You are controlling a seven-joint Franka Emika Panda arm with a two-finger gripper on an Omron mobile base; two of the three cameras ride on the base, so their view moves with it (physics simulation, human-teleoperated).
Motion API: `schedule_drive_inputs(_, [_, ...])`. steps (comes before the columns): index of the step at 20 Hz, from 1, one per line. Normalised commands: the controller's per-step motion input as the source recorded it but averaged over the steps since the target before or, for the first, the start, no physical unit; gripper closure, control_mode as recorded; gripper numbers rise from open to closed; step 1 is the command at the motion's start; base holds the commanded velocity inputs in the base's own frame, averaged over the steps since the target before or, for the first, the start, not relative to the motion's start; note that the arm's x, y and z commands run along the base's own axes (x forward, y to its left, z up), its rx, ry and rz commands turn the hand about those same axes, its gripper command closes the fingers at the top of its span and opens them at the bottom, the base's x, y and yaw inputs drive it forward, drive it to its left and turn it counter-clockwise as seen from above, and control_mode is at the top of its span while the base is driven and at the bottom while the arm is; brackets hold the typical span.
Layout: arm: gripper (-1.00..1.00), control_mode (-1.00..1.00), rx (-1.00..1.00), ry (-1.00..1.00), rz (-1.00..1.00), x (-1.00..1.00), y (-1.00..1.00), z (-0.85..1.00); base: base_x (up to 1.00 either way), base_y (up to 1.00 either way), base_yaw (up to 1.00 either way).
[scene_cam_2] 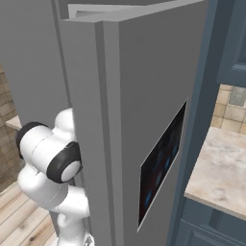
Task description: Retrieve the apple and kiwi from the fridge and place them into the bowl on the dining table.
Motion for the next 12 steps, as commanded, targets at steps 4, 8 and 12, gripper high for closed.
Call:
schedule_drive_inputs(4, [-1.0,-1.0,0.0,0.0,0.0,-0.25,0.22,-0.45,0.0,0.0,0.0])
schedule_drive_inputs(8, [-1.0,-1.0,0.0,0.0,0.0,-0.05,0.16,-0.53,0.0,0.0,0.0])
schedule_drive_inputs(12, [1.0,-1.0,0.0,0.0,0.0,-0.14,0.1,-0.62,0.0,0.0,0.0])
